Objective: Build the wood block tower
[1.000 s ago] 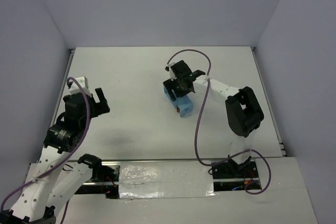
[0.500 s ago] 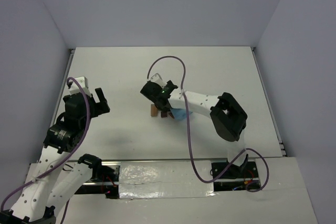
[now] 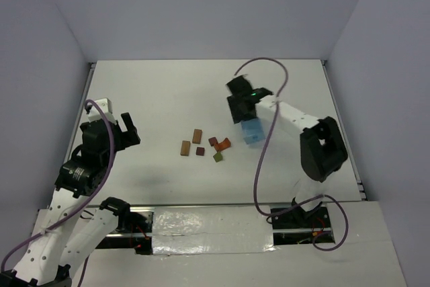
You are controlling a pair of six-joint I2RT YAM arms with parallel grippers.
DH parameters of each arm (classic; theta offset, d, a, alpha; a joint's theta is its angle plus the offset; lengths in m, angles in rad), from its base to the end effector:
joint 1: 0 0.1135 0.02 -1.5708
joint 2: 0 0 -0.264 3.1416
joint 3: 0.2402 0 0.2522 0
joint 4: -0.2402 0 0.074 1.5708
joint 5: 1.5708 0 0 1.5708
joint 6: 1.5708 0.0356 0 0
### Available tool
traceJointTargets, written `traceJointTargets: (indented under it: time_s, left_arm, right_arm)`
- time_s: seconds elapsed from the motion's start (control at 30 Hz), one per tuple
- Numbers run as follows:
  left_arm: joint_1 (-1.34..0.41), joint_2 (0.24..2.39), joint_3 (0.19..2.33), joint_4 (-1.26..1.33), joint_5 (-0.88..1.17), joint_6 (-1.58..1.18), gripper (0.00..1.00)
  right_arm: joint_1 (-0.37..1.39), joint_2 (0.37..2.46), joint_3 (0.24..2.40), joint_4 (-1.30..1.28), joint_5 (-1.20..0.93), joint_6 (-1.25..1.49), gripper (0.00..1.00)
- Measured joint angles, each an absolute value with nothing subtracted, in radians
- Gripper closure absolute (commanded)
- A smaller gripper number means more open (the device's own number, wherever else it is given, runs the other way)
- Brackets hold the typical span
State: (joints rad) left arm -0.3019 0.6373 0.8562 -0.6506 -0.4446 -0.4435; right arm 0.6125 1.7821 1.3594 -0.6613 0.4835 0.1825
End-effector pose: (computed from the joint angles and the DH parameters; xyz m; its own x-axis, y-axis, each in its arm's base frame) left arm 0.1290 -0.0241 0.3379 -0.3160 -0.3073 -0.8976 -0.2658 0.9369 -0.2272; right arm 0.3145 0.2008 0.2326 -0.7712 -0.3455 -0.5346 -0.1943 0.9276 -0.3192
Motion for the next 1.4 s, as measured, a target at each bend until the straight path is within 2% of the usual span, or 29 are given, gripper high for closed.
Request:
traceJointTargets:
  time_s: [0.17, 0.27, 0.37, 0.4, 0.43, 0.47, 0.53, 0.63, 0.73, 0.83, 0.9, 0.97, 1.07, 1.27, 1.4]
  left_arm:
    - [-0.302, 0.631, 0.856, -0.65, -0.443, -0.443, 0.01]
    - [-0.302, 0.632, 0.856, -0.65, -0.439, -0.443, 0.01]
    - [-0.302, 0.632, 0.856, -0.649, -0.431, -0.443, 0.0]
    - [-0.302, 0.632, 0.856, -0.649, -0.428, -0.442, 0.0]
    - [-0.302, 0.632, 0.855, -0.647, -0.425, -0.441, 0.0]
    - [-0.302, 0.631, 0.854, -0.645, -0.422, -0.441, 0.01]
    - [-0.302, 0.63, 0.85, -0.639, -0.416, -0.439, 0.01]
    - [-0.302, 0.631, 0.848, -0.634, -0.406, -0.43, 0.0]
    - [-0.302, 0.632, 0.848, -0.627, -0.402, -0.421, 0.01]
    - [-0.302, 0.637, 0.848, -0.627, -0.397, -0.421, 0.0]
    - [-0.302, 0.641, 0.848, -0.626, -0.395, -0.42, 0.0]
    - [-0.302, 0.642, 0.848, -0.627, -0.394, -0.421, 0.01]
    - [-0.302, 0.642, 0.848, -0.626, -0.394, -0.42, 0.0]
    - [-0.302, 0.644, 0.848, -0.625, -0.391, -0.42, 0.01]
    - [-0.302, 0.646, 0.848, -0.625, -0.387, -0.42, 0.0]
  right_arm:
    - [0.258, 1.692, 1.304, -0.521, -0.022, 0.157, 0.38]
    - [0.153, 1.744, 1.302, -0.442, -0.328, 0.147, 0.32]
    - [0.099, 1.863, 1.307, -0.34, -0.674, 0.168, 0.32]
    - [0.087, 1.911, 1.318, -0.327, -0.757, 0.179, 0.25]
    - [0.075, 1.958, 1.328, -0.315, -0.813, 0.188, 0.04]
    - [0.06, 2.004, 1.338, -0.31, -0.866, 0.208, 0.0]
    - [0.035, 2.036, 1.341, -0.316, -0.871, 0.22, 0.0]
    - [-0.002, 2.002, 1.341, -0.328, -0.76, 0.241, 0.0]
    - [-0.016, 1.909, 1.335, -0.33, -0.597, 0.246, 0.0]
    - [0.045, 1.763, 1.309, -0.329, -0.422, 0.236, 0.01]
    - [0.131, 1.684, 1.306, -0.327, -0.326, 0.215, 0.04]
    - [0.221, 1.648, 1.309, -0.321, -0.242, 0.193, 0.18]
    - [0.318, 1.67, 1.309, -0.326, -0.153, 0.169, 0.33]
    - [0.364, 1.819, 1.313, -0.376, 0.025, 0.139, 0.4]
    - [0.369, 1.912, 1.352, -0.416, 0.087, 0.114, 0.7]
